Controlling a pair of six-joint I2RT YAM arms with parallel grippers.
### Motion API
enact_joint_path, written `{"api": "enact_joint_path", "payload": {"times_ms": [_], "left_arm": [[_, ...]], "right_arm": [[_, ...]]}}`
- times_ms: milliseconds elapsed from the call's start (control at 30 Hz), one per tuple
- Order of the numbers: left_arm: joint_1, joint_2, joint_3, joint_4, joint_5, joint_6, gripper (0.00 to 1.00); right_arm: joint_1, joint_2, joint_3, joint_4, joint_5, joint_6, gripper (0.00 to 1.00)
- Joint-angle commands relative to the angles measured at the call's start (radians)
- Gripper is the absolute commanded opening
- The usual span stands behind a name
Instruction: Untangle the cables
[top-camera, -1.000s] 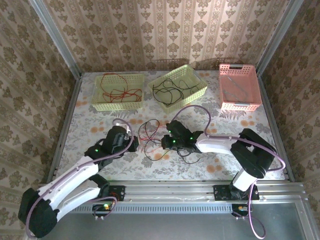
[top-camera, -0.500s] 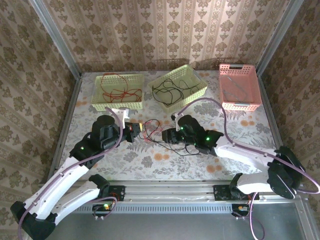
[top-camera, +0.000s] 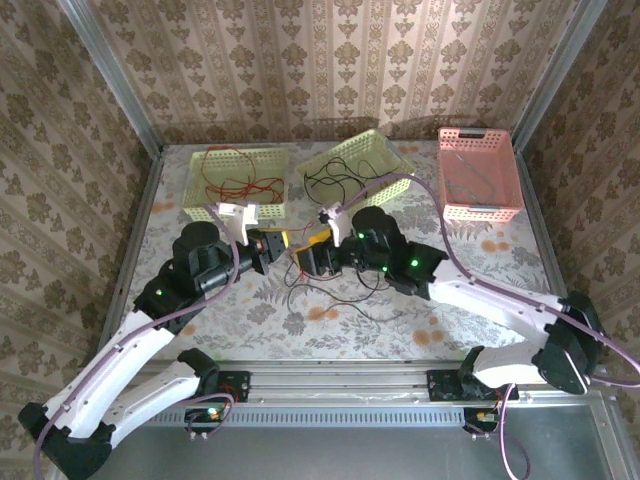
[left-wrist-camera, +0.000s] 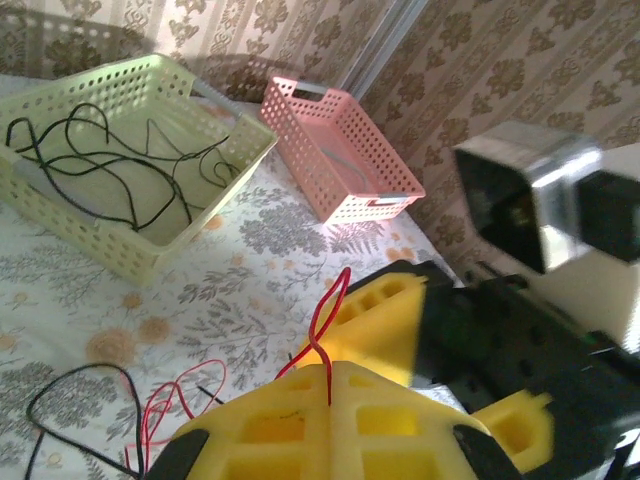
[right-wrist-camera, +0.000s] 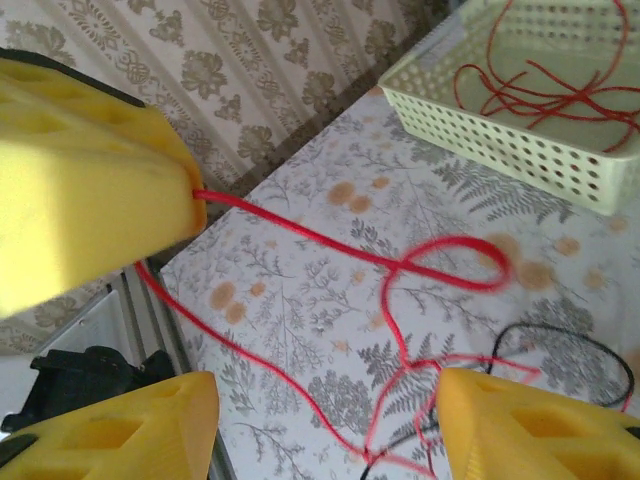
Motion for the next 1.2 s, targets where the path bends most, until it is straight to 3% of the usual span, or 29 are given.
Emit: {"api": "enact_joint_path", "payload": {"times_ms": [0, 67, 167, 233, 400, 867, 1167], "left_arm": [[-0.005, -0.003, 0.027, 0.036, 0.023, -0.027, 0.00], [-0.005, -0.012, 0.027, 0.029, 0.011, -0.031, 0.00], [-0.004, -0.037, 0.032, 0.002, -0.015, -0.024, 0.00], [-0.002, -0.067, 0.032, -0.027, -0.064, -0.014, 0.00], [0.024, -0.151, -0.009, -0.052, -0.158, -0.005, 0.00], [0.100, -0.203, -0.119, -0.008, -0.068, -0.049, 0.00], [0.129, -0.163, -0.019, -0.026, -0.041, 0.007, 0.00]], "right_arm": [[0.006, 0.079, 0.044, 0.070, -0.036, -0.039, 0.58], [0.006, 0.108, 0.074, 0.069, -0.011, -0.039, 0.45], [0.006, 0.104, 0.088, 0.038, 0.060, -0.059, 0.12], [0.006, 0.067, 0.067, 0.029, 0.102, -0.078, 0.00], [0.005, -0.063, 0.026, -0.049, 0.178, -0.133, 0.00], [0.006, -0.255, -0.021, -0.174, 0.257, -0.144, 0.00], [0.005, -0.245, 0.201, -0.266, 0.390, -0.280, 0.00]]}}
